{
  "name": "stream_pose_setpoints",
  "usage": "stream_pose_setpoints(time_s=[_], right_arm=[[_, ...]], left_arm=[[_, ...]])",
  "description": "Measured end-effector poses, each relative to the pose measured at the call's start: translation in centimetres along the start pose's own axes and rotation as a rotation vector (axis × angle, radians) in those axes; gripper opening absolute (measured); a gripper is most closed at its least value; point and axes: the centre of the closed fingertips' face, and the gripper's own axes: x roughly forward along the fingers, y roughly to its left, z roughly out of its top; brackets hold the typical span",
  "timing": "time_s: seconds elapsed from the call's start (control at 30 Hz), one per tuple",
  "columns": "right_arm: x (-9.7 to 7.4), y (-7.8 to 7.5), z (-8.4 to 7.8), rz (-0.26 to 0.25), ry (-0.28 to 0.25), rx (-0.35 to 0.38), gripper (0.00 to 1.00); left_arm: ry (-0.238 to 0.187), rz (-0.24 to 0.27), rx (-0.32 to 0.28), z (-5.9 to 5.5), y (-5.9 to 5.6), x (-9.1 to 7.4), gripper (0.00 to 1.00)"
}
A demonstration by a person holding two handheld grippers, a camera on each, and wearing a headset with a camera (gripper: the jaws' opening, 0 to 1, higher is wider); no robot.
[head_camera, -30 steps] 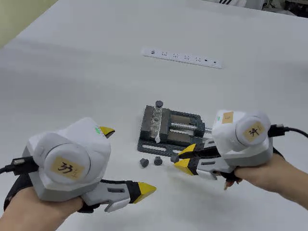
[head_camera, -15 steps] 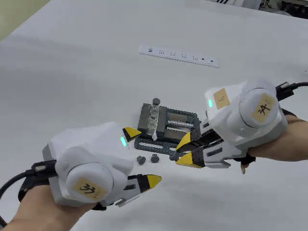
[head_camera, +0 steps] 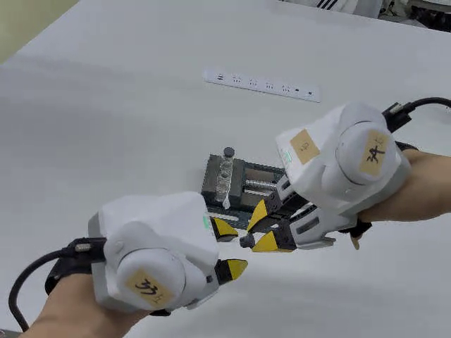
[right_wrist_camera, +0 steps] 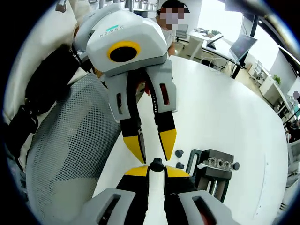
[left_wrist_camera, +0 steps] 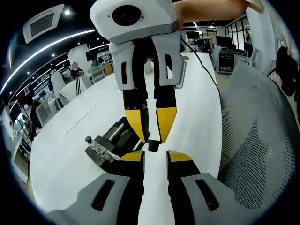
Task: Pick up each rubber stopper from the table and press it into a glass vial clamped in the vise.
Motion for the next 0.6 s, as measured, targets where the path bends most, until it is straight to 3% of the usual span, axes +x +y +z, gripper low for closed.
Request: stream_pose_setpoints(time_s=[0.17, 0.6], right_arm=[[0.20, 0.55, 0.00, 0.017, 0.014, -0.019, 0.06], [0.51, 0.89, -0.02, 0.043, 0.023, -0.033, 0.06]], left_arm=[[-0.004, -0.013, 0.005, 0.21, -0.22, -0.06, 0.09], [0.000, -0.037, 0.008, 0.03, -0.73, 0.08, 0.05]])
